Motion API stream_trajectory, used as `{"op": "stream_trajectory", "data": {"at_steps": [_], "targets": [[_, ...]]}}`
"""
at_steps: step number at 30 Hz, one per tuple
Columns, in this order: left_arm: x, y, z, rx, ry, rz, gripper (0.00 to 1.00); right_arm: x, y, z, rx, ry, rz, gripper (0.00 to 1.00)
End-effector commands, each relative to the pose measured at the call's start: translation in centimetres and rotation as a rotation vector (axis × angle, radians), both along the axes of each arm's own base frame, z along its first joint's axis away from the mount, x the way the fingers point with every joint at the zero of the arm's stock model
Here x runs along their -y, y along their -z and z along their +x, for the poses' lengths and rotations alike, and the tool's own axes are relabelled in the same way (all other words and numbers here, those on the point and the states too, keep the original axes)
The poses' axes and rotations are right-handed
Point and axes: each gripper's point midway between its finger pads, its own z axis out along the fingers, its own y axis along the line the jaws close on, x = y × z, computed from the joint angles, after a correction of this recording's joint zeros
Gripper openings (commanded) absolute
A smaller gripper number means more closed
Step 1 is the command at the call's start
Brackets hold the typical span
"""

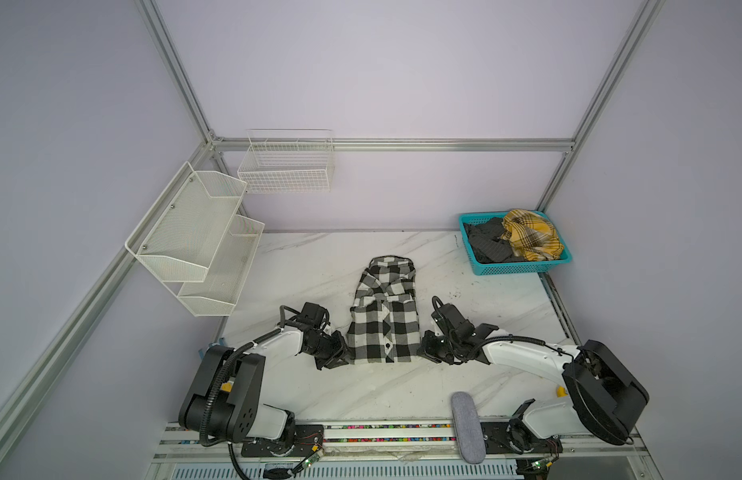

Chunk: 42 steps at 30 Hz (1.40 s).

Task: Fold and stack the long sleeve shirts

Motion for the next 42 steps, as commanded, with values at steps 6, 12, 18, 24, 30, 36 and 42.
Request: {"op": "stream_trajectory", "data": {"at_steps": [6, 12, 18, 24, 30, 36, 42], "targets": [[-1.6, 0.9, 1.7, 0.017, -0.04, 0.096, 0.32, 0.2, -0.3, 0.4, 0.007, 0.019, -0.005, 0.02], [-1.7, 0.8, 2.5, 0.03, -0.057, 0.083, 0.31, 0.3, -0.2, 0.3, 0.006, 0.019, -0.008, 0.02], [-1.2, 1.0, 2.5, 0.026, -0.047, 0.057, 0.18, 0.3, -0.3, 0.3, 0.012, 0.017, -0.005, 0.02], [-0.6, 0.5, 2.6, 0.038, -0.032, 0.012, 0.0, 0.2, -0.6, 0.5, 0.024, 0.013, -0.009, 0.01], [-0.1, 0.0, 2.1, 0.033, -0.029, -0.025, 0.0, 1.1, -0.5, 0.3, 0.041, 0.016, -0.049, 0.0], [0.3, -1.3, -1.1, 0.028, 0.016, -0.018, 0.0, 2.3, -2.0, -1.6, 0.076, 0.04, -0.06, 0.0], [0.8, -3.1, -4.9, 0.038, 0.033, -0.014, 0.0, 2.3, -2.9, -4.7, 0.083, 0.05, -0.06, 0.0]]}}
